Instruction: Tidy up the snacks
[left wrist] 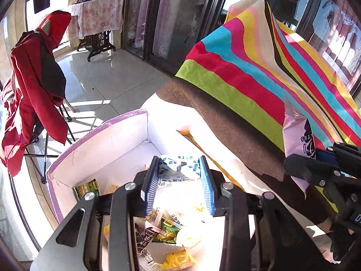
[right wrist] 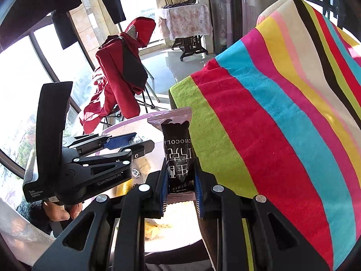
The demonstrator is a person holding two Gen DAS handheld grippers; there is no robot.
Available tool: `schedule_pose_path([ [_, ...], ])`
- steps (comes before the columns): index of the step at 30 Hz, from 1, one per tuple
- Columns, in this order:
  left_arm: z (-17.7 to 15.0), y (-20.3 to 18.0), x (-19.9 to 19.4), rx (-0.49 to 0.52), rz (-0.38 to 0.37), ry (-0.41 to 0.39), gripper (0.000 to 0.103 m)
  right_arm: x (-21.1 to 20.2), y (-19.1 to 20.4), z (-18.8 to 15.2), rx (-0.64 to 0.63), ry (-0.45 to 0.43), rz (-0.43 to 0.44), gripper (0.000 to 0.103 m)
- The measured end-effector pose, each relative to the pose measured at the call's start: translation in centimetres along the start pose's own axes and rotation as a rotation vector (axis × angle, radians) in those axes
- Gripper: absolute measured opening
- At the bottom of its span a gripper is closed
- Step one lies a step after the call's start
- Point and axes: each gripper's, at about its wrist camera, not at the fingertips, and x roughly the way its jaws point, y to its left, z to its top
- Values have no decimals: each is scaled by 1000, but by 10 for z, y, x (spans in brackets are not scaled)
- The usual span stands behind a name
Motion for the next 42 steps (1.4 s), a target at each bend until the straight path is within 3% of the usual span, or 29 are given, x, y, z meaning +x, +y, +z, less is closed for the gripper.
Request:
schedule_pose_path([
  [5, -20, 27, 1, -62, 67, 8, 35, 17, 31, -13, -57, 54, 35, 20],
  [11, -32, 49, -10, -112, 97, -50, 37, 37, 53, -27, -87, 103, 24, 20],
  [13, -33, 51, -17, -107, 82, -105, 54, 40, 58, -29, -89, 110, 20, 21],
  [14, -34, 52, -22, -100, 73, -140, 83, 41, 60, -29, -84, 109, 15, 25],
  [15, -34, 53, -26, -96, 64, -170, 102, 41, 61, -30, -79, 112, 2, 28],
  [16, -35, 54, -29, -93, 48, -192, 102, 41, 62, -30, -78, 114, -16, 33],
  [18, -33, 55, -28, -88, 43, -163, 102, 37, 64, -29, -72, 104, -53, 73],
  [19, -32, 55, -26, -88, 49, -154, 101, 34, 64, -28, -71, 90, -71, 77],
  [23, -32, 55, -39, -61, 102, -222, 102, 27, 71, -30, -105, 80, -128, 86],
  [27, -26, 53, -64, -65, 230, -309, 102, 28, 72, -34, -96, 98, -133, 86],
  [31, -26, 53, -72, -94, 268, -323, 102, 36, 69, -36, -45, 137, -133, 86],
  [35, -25, 49, -49, -73, 190, -169, 102, 46, 61, -36, 20, 210, -161, 86],
  [39, -36, 46, -13, -85, 179, 15, 102, 58, 50, -41, 89, 272, -177, 86],
  [42, -46, 46, 3, -97, 166, 94, 102, 66, 50, -50, 103, 303, -194, 86],
])
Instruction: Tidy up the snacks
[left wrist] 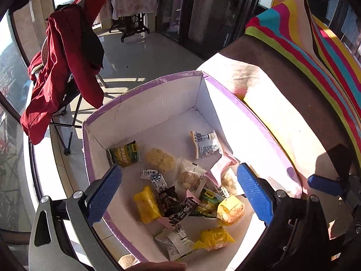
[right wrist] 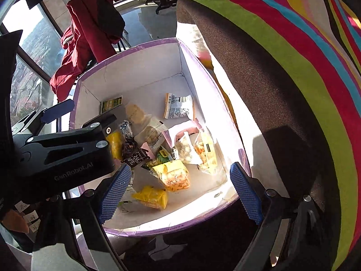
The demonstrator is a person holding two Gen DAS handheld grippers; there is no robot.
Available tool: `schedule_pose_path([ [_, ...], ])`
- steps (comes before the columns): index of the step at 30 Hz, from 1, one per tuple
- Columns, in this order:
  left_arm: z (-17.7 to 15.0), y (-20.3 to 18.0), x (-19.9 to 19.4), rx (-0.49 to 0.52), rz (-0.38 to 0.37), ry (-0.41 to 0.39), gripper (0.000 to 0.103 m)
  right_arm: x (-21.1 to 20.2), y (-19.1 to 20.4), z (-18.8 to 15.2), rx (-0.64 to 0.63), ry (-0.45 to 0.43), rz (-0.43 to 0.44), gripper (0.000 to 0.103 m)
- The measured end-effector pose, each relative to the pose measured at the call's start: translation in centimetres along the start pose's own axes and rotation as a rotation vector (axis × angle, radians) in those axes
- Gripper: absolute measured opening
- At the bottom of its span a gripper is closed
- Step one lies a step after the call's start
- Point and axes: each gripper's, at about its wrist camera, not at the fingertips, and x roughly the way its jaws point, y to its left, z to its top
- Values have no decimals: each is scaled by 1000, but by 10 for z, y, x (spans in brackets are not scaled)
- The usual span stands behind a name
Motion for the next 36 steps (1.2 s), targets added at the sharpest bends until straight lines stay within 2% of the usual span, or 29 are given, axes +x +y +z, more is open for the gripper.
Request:
schedule_pose_path([
  [4, -5, 2, 5, -24, -8, 23, 102, 11, 7, -9, -29, 30, -13, 86],
  [12, -2, 3, -6, 13, 66, -47, 102, 20, 17, -11, -58, 58, -5, 86],
  [26, -1, 4, -12, 10, 3, -105, 101, 23, 17, -14, -58, 68, 3, 86],
  [36, 0, 6, -11, 6, -2, -98, 101, 23, 20, -14, -64, 67, 1, 86],
])
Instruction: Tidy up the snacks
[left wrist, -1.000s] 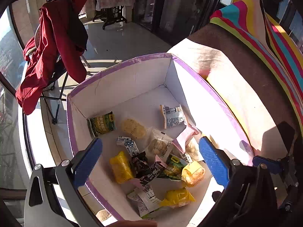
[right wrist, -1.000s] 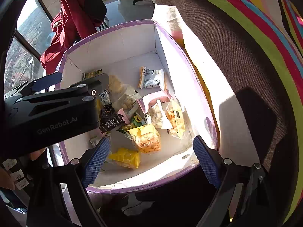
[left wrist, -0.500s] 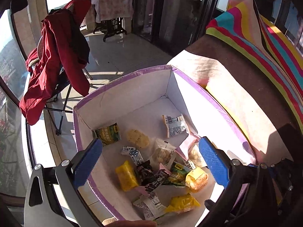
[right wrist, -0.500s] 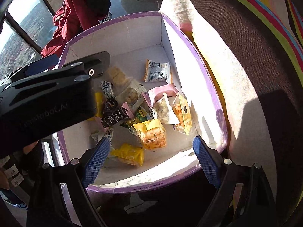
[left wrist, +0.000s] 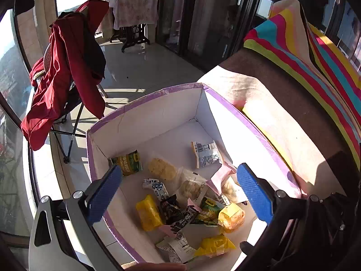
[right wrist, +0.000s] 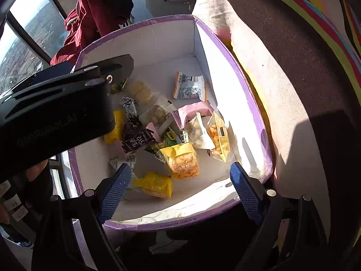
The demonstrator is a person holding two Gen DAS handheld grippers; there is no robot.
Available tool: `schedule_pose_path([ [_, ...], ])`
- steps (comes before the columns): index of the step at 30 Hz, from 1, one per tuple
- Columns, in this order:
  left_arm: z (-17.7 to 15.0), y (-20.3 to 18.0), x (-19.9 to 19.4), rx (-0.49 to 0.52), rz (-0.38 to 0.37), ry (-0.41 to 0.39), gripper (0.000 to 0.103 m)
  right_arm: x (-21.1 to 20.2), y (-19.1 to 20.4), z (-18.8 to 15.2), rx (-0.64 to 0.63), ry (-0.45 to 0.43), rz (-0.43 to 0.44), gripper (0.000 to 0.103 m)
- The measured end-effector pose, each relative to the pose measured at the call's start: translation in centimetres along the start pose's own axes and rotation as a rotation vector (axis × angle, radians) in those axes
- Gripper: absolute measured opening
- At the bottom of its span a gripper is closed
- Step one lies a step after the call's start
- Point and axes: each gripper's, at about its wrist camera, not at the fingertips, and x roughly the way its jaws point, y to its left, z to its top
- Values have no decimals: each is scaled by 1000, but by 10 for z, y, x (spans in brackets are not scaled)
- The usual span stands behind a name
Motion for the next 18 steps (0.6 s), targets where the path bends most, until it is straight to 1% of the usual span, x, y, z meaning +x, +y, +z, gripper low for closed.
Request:
schedule_pose_path([
  [18, -2, 0, 1, 3, -1, 5, 101, 3, 0, -1, 0, 7, 3, 86],
])
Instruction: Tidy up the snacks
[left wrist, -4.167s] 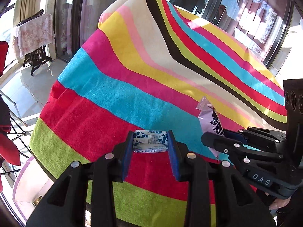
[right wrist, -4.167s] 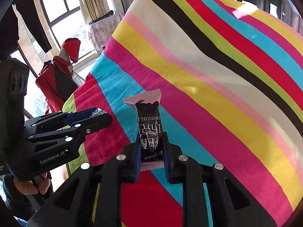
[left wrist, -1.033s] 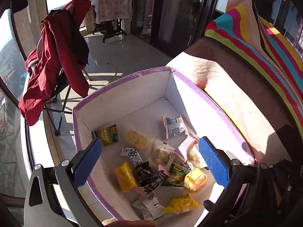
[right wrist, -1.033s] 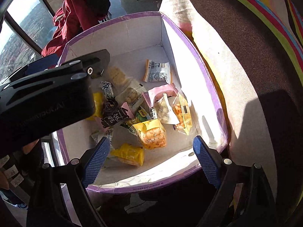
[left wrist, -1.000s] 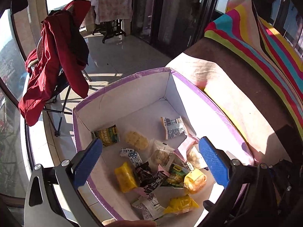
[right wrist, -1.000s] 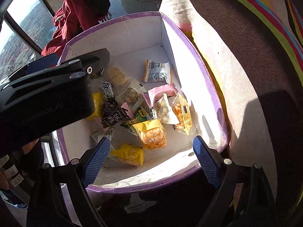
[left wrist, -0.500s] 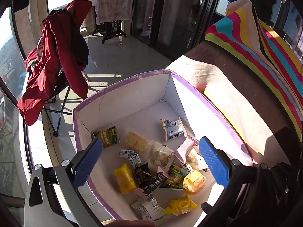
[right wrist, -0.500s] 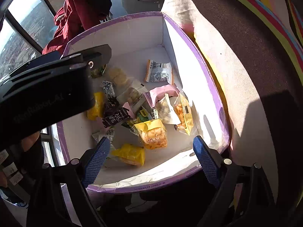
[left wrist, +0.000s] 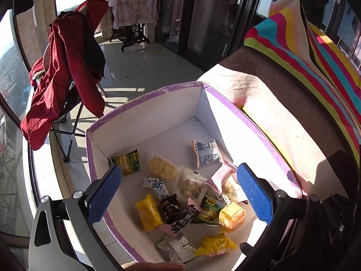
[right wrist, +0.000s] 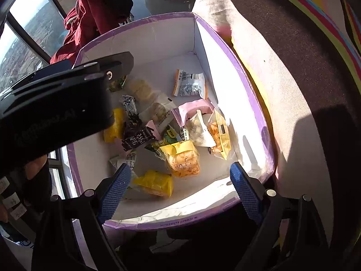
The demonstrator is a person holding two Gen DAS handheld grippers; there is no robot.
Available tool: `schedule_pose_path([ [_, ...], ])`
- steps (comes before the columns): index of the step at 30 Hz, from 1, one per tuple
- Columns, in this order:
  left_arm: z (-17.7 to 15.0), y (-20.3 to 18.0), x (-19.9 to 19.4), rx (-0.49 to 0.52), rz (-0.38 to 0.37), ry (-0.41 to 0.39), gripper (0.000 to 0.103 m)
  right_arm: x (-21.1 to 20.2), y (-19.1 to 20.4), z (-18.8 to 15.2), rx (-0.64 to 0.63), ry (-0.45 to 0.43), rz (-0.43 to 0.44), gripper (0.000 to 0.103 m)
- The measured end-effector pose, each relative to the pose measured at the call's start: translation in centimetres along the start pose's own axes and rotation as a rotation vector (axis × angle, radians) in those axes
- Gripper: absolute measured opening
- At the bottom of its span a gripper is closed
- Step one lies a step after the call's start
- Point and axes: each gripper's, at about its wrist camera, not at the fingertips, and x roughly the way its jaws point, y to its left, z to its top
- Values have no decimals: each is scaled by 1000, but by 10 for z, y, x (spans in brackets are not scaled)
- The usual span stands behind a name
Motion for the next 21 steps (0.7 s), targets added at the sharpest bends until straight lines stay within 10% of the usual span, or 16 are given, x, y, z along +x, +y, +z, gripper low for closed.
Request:
schedule_pose_path([
  [21, 3, 1, -8, 10, -32, -53, 101, 3, 3, -2, 0, 12, 1, 86],
])
